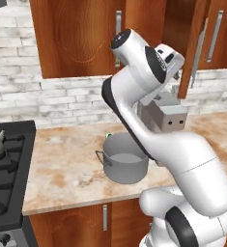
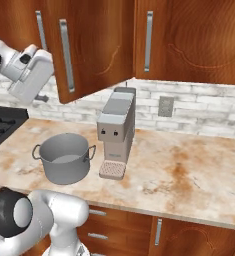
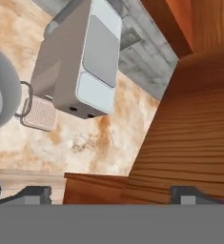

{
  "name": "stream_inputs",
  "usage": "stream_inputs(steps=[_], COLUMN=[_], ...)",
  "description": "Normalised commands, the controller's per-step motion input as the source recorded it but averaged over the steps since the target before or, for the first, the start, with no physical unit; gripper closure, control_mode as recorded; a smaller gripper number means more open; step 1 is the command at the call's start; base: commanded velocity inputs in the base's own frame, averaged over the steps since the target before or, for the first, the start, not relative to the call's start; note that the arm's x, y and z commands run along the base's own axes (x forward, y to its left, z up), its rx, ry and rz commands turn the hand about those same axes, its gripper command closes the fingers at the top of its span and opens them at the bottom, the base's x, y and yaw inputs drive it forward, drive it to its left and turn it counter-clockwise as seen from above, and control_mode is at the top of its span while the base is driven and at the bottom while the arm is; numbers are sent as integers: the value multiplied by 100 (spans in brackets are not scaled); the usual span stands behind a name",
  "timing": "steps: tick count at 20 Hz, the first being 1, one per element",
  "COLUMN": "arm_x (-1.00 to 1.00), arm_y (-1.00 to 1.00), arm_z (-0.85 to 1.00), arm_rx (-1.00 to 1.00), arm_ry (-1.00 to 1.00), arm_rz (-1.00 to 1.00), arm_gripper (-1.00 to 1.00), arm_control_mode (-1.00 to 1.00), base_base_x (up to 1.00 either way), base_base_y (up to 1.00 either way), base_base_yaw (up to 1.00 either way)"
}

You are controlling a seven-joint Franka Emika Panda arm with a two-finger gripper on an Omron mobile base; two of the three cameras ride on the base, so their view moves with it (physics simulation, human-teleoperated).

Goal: Pick the pan from the cabinet and place it on the stove. Then turn on the stove burner for the pan.

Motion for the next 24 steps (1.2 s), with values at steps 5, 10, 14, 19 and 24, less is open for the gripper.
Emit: stream_inputs(steps=[5,10,14,19,24], arm_x=[-53,-15,-1,0,2], arm_y=[-80,-65,-55,-25,-18], arm_z=[0,0,0,0,0], arm_rx=[0,0,0,1,0], arm_ry=[0,0,0,0,0], arm_rz=[-17,-11,-7,-1,0], arm_gripper=[-100,-100,-100,-100,-100], arm_control_mode=[-100,-100,-100,-100,-100], base_base_x=[0,0,0,0,0], base_base_y=[0,0,0,0,0], base_base_yaw=[0,0,0,0,0])
